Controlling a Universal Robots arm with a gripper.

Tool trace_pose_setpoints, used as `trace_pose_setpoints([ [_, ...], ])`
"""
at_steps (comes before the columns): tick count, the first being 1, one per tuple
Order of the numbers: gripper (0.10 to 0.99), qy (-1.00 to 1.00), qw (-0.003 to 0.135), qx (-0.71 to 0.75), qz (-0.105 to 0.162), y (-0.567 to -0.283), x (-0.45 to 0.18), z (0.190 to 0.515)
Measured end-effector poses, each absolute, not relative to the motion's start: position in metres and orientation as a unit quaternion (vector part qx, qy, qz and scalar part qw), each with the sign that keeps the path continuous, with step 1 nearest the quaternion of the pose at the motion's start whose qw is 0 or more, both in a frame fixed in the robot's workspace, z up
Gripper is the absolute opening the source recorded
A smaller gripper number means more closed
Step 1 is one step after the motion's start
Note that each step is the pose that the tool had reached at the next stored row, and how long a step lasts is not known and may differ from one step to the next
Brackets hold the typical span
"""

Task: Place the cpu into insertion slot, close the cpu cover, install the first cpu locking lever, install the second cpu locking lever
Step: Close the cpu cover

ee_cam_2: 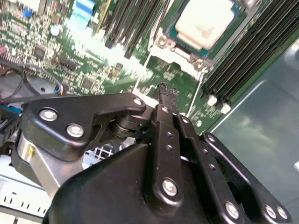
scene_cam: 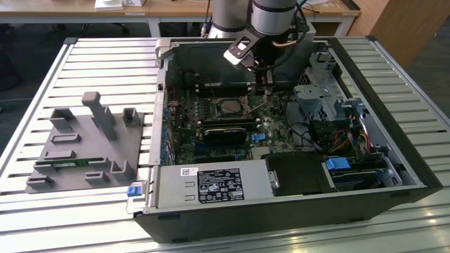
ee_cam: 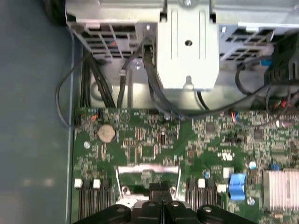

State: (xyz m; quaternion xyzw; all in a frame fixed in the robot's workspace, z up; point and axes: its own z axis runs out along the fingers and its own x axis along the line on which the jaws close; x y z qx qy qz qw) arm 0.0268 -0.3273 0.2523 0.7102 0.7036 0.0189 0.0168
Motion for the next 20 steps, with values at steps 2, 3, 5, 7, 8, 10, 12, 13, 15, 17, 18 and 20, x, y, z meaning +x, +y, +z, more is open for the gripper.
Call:
trace_pose_setpoints([
  [2, 0.106, 0.704, 0.017, 0.71, 0.019, -0.327, 0.03, 0.252],
  [3, 0.106, 0.704, 0.017, 0.71, 0.019, -0.326, 0.031, 0.252],
  [5, 0.106, 0.704, 0.017, 0.71, 0.019, -0.325, 0.034, 0.252],
  [7, 0.106, 0.704, 0.017, 0.71, 0.019, -0.323, 0.036, 0.252],
  [8, 0.106, 0.704, 0.017, 0.71, 0.019, -0.322, 0.037, 0.252],
  [10, 0.106, 0.703, 0.017, 0.71, 0.019, -0.322, 0.04, 0.252],
  [12, 0.106, 0.704, 0.016, 0.71, 0.018, -0.322, 0.043, 0.252],
  [13, 0.106, 0.704, 0.015, 0.71, 0.018, -0.322, 0.044, 0.252],
  [15, 0.106, 0.704, 0.015, 0.71, 0.017, -0.322, 0.046, 0.252],
  [17, 0.106, 0.704, 0.015, 0.71, 0.016, -0.322, 0.047, 0.252],
  [18, 0.106, 0.704, 0.014, 0.71, 0.016, -0.322, 0.048, 0.252],
  [20, 0.106, 0.704, 0.013, 0.71, 0.015, -0.321, 0.05, 0.252],
])
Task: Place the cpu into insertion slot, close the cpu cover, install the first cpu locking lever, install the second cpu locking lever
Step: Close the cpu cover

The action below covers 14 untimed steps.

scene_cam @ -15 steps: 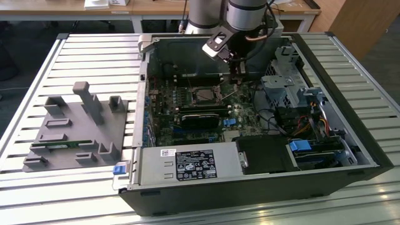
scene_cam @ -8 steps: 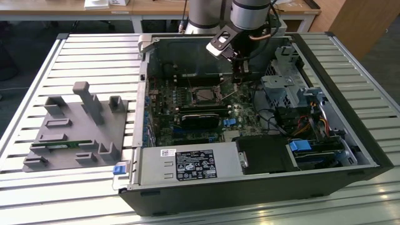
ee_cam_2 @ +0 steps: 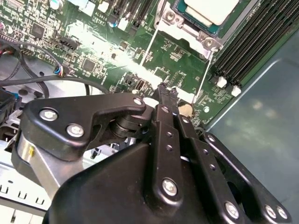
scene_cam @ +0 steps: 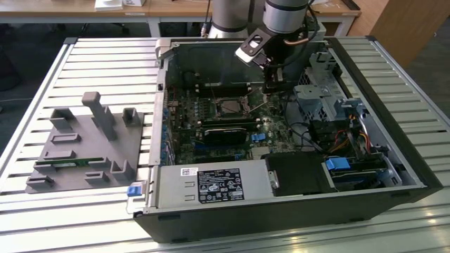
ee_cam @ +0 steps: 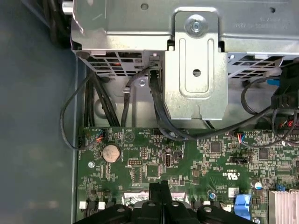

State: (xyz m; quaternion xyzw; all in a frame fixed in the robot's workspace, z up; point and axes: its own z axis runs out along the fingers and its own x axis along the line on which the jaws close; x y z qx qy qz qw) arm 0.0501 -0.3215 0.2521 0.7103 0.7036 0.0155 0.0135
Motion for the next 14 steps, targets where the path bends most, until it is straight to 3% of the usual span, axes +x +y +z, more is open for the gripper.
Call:
trace_pose_setpoints([
  [14, 0.106, 0.704, 0.008, 0.71, 0.01, -0.318, 0.067, 0.25],
])
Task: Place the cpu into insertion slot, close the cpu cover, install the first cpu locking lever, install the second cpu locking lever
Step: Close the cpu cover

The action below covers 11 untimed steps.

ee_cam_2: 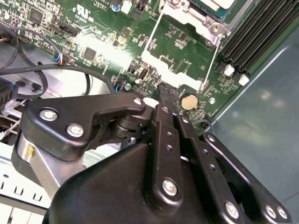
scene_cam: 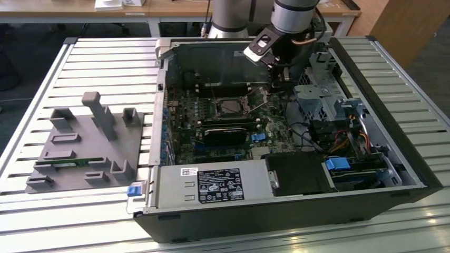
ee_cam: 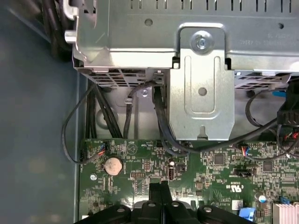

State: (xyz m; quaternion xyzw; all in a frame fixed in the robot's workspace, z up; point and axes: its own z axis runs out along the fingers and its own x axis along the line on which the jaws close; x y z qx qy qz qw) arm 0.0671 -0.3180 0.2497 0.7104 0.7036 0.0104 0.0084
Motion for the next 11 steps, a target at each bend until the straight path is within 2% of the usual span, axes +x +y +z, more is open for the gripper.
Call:
trace_pose_setpoints([
  [11, 0.106, 0.704, 0.004, 0.71, 0.006, -0.3172, 0.0703, 0.2417],
])
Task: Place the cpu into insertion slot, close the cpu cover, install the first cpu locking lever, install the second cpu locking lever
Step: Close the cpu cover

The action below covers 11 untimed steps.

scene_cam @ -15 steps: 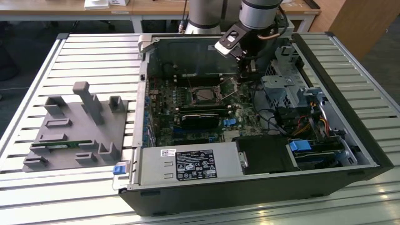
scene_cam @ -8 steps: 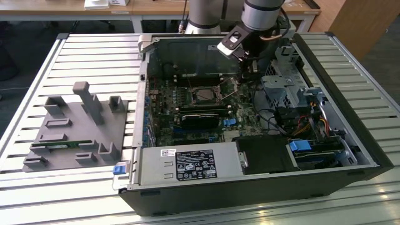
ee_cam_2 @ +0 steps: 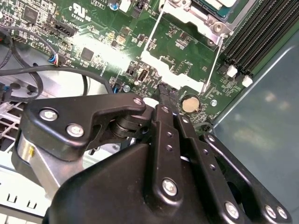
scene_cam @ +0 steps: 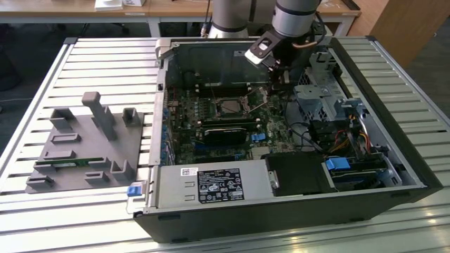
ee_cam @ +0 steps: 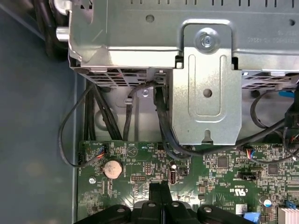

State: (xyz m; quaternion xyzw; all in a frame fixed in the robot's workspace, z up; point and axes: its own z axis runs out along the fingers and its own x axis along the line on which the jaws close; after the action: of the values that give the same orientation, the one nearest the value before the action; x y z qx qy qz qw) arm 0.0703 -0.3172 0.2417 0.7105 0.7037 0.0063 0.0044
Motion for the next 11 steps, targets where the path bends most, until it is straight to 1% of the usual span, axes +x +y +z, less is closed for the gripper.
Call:
trace_pose_setpoints([
  [11, 0.106, 0.704, 0.004, 0.71, 0.006, -0.3172, 0.0664, 0.2407],
])
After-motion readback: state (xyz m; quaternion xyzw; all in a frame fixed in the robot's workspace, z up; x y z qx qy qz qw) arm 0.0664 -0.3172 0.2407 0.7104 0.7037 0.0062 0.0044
